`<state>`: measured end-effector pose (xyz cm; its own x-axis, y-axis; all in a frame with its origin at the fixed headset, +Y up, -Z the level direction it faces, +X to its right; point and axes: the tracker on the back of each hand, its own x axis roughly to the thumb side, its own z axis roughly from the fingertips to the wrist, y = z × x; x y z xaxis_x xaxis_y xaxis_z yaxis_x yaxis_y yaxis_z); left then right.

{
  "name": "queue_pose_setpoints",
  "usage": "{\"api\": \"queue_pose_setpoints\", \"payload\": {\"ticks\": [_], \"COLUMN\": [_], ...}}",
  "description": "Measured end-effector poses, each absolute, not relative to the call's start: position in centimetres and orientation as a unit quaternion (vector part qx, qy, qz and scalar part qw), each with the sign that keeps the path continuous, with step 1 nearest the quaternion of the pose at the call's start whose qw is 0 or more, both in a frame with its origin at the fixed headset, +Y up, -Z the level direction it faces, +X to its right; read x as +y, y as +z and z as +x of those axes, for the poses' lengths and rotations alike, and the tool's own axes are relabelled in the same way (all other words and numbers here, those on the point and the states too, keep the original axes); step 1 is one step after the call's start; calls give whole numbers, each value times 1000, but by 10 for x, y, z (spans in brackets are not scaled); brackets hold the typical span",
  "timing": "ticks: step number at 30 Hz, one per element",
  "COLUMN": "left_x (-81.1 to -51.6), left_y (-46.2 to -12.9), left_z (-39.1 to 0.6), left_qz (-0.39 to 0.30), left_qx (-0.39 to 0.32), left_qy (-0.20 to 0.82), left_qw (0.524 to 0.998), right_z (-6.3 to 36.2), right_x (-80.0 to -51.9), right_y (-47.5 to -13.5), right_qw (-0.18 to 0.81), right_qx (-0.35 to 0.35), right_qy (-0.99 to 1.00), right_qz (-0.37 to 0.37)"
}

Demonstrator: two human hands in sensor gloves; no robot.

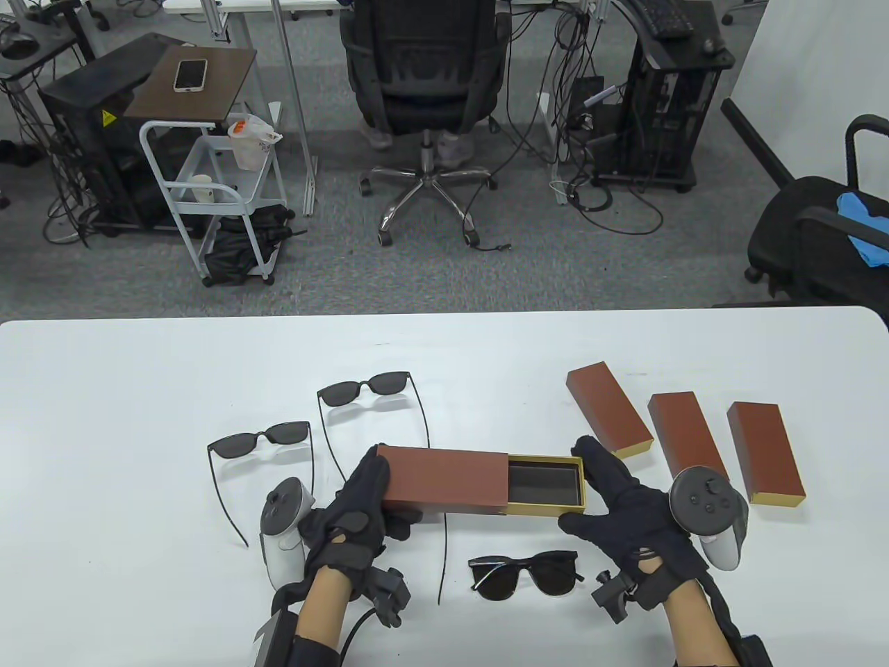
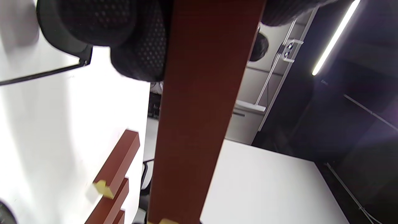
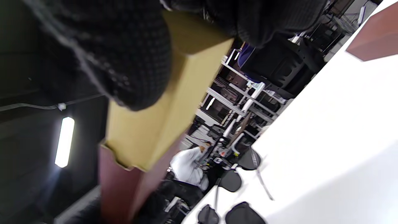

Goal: Slide to open storage boxes and store sunglasses

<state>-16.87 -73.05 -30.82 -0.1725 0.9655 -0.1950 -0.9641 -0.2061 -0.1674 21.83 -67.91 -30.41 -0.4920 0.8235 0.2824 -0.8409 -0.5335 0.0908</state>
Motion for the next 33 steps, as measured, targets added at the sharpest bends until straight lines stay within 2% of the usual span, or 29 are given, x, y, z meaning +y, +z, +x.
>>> {"api": "queue_pose_setpoints", "payload": {"ticks": [6, 8, 14, 20, 24, 33], "left_x": [-729, -729, -729, -735, -738, -740], "left_y": [-305, -304, -302, -304, -304, -306], "left_z": [-182, -186, -190, -191, -190, -189], "left_qz": [-75, -59, -44, -46, -45, -54], "left_qx": [30, 52, 75, 80, 84, 84], "left_qy": [768, 765, 762, 761, 754, 754], "left_qw": [635, 639, 641, 643, 650, 650], "right_z": [208, 195, 152, 127, 128, 128], "right_x": [-693, -701, -722, -732, -743, -749], "right_y": [-304, -305, -300, -296, -297, -299], "right_qw": [343, 269, 130, 26, -19, -18], "right_qx": [-27, -13, 39, 15, 17, 10], "right_qy": [932, 952, 964, 962, 963, 967], "right_qz": [117, 145, 227, 270, 268, 252]}}
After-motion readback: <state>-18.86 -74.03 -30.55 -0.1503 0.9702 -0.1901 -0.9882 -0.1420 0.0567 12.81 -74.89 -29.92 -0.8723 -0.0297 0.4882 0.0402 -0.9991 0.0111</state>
